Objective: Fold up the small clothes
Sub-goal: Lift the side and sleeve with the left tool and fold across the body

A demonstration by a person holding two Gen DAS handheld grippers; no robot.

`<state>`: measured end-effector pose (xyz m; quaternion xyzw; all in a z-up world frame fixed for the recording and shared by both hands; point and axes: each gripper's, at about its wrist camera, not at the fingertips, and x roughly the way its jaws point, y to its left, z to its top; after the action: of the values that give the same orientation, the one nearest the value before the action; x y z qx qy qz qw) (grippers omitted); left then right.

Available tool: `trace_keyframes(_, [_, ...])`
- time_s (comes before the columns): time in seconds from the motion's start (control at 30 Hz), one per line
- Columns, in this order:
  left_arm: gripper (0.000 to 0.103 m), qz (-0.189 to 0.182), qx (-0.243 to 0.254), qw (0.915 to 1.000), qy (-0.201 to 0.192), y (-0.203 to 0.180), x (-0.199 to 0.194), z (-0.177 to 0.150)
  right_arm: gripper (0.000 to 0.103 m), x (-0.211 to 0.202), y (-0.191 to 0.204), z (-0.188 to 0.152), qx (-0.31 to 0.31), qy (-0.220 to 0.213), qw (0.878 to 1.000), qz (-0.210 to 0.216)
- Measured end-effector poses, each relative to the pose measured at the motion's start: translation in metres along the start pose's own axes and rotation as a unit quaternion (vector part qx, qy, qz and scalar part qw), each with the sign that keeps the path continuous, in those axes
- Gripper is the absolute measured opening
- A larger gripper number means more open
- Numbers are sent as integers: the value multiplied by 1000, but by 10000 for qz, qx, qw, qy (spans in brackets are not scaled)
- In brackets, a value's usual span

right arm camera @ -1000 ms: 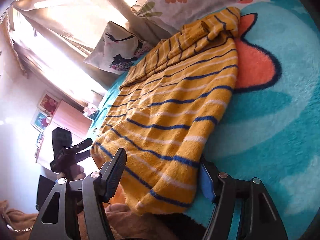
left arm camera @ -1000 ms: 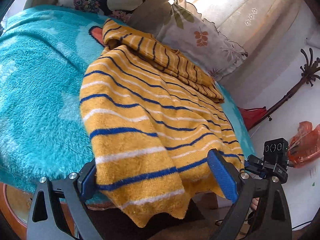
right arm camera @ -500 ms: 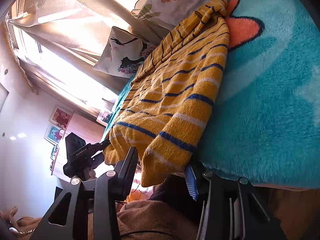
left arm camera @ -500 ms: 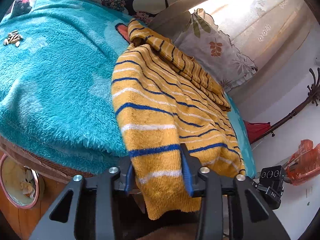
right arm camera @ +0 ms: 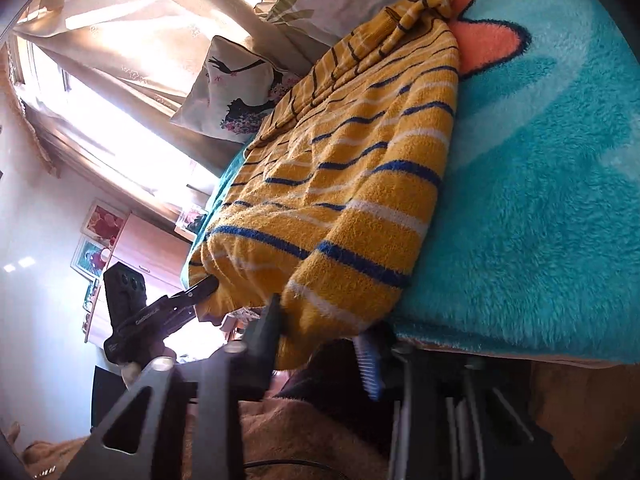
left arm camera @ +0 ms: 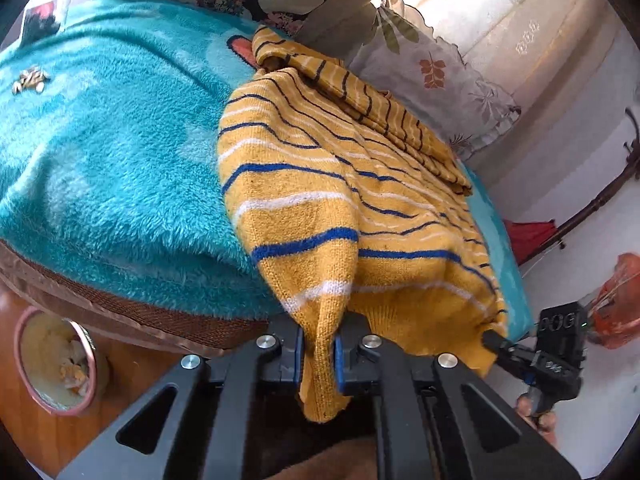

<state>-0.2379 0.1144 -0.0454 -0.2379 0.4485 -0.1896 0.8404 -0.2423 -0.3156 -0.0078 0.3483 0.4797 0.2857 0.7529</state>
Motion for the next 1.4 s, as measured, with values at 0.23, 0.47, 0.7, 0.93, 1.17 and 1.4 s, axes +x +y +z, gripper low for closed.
trace_keyframes(0.23, [9,-242,127,9985,-479,-8,-54,-14,7,-75,9,-3,-136,-660,9964,504])
trace_keyframes(0.47, [9,-118,321,9973,-647,-23,-63,-15,6,-86,15,-3,-138,-755,9959,471])
trace_keyframes(0.7, [8,-273,406,9954,-824,-37,-71,23,6,-85,30,30,-401,-807,9955,285])
trace_keyframes(0.93, [9,-49,782,9911,-1080,-79,-48,132,6,-62,65,142,-910,-902,9918,-49])
trace_keyframes(1.17, [9,1141,1008,9872,-470,-95,90,273,6,37,45,296,-737,-663,9887,-1121])
trace_keyframes(1.4, [11,876,367,9951,276,-50,169,326,6,127,-30,360,-165,-308,9726,-2299])
